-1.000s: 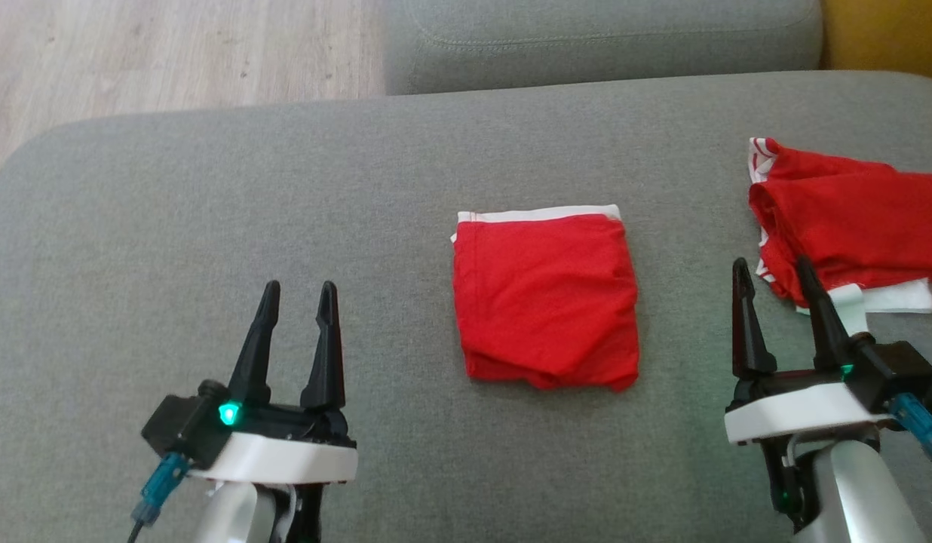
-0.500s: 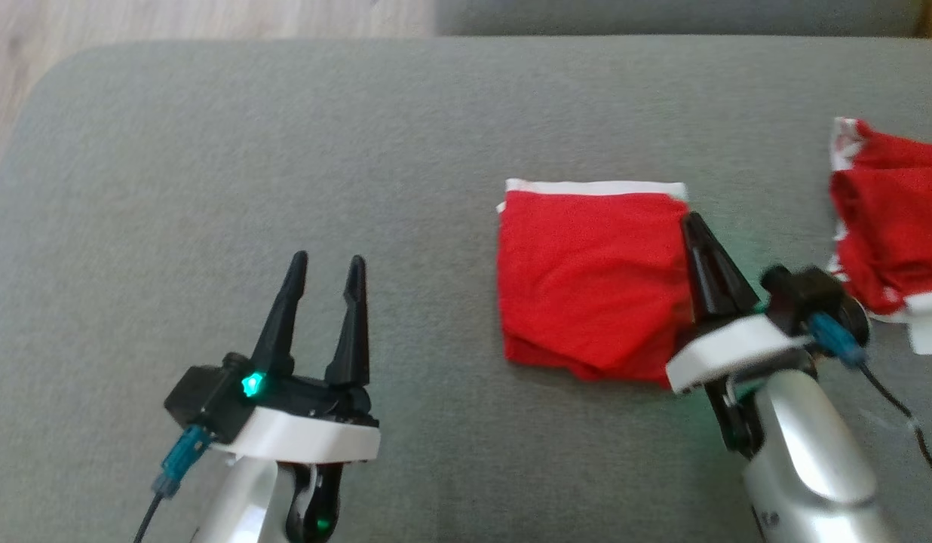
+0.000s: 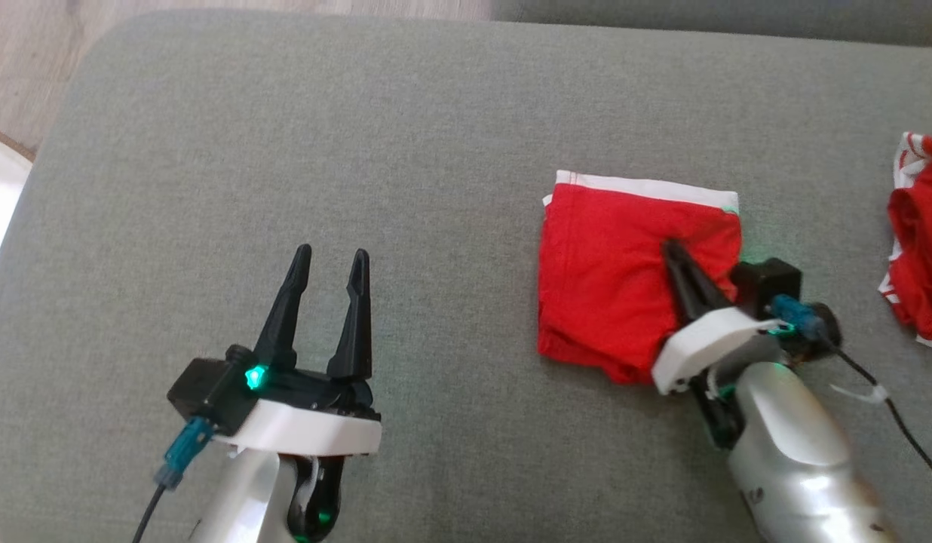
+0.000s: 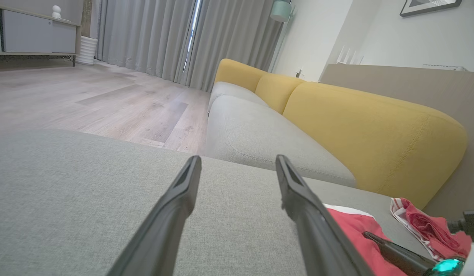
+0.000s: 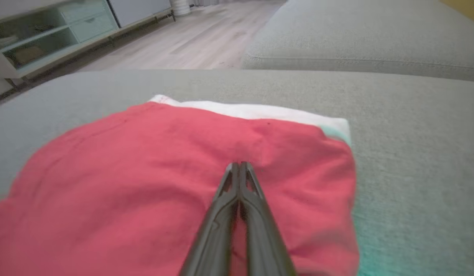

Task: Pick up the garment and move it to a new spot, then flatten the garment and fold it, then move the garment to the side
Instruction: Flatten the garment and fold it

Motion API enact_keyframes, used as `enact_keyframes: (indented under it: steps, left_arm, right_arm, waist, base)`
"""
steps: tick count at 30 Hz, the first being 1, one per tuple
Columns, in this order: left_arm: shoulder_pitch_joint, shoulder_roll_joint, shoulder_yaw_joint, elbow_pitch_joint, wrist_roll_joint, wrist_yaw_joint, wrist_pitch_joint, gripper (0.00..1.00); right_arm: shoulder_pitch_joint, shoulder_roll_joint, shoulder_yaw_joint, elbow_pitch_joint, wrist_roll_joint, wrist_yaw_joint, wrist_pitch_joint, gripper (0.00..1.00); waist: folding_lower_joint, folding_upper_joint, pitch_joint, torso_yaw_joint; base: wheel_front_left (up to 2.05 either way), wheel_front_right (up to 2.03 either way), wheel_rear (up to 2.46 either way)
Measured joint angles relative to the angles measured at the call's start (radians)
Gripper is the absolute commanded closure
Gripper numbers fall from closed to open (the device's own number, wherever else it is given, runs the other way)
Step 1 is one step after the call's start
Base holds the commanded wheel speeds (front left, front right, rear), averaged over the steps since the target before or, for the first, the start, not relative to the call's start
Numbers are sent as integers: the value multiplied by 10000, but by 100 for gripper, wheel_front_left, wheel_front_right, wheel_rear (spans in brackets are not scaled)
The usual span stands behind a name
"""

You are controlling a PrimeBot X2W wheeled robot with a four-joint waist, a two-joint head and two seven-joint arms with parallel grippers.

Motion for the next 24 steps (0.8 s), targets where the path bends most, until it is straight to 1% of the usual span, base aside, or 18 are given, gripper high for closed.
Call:
enact_keyframes:
  steps: [4, 6, 7, 10, 13, 17, 19, 21, 24]
  left_arm:
    - [11, -2, -2, 2, -2, 0, 0, 0]
    - [24, 0, 2, 2, -2, 0, 0, 0]
    - [35, 0, 2, 2, -2, 0, 0, 0]
    - [60, 0, 0, 2, -2, 0, 0, 0]
    - [68, 0, 29, 4, -2, 0, 0, 0]
    - [88, 0, 92, 15, 0, 0, 0, 0]
    - [93, 0, 121, 10, 0, 0, 0, 0]
    - [112, 0, 197, -15, 2, 0, 2, 0]
    - [204, 0, 395, -115, 4, 0, 0, 0]
  right_arm:
    - [9, -31, 1580, -784, 838, 2, -77, 100]
    - [29, -29, 2305, -909, 1101, 2, -128, 100]
    - [76, -27, 2617, -825, 1185, 2, -115, 100]
    - [317, -31, 3289, -299, 1335, 2, 407, 100]
    - [399, -31, 3580, -107, 1595, 0, 535, 100]
    - [317, -29, 3519, -104, 1726, 0, 389, 100]
    - [314, -25, 3164, -144, 1703, 0, 209, 100]
    - [313, -25, 2518, -268, 1538, 0, 65, 100]
    - [322, -31, 1264, -742, 961, 0, -40, 100]
  waist:
    - [0, 0, -168, -85]
    - [0, 0, -234, -135]
    - [1, 0, -270, -161]
    - [0, 0, -367, -225]
    - [0, 0, -423, -304]
    - [0, 0, -488, -489]
    - [0, 0, -544, -600]
    - [0, 0, -600, -737]
    - [0, 0, -694, -979]
  base:
    - [0, 0, 0]
    - [0, 0, 0]
    - [0, 0, 0]
    - [0, 0, 0]
    - [0, 0, 0]
    - [0, 0, 0]
    - [0, 0, 0]
    - [0, 0, 0]
    - [0, 0, 0]
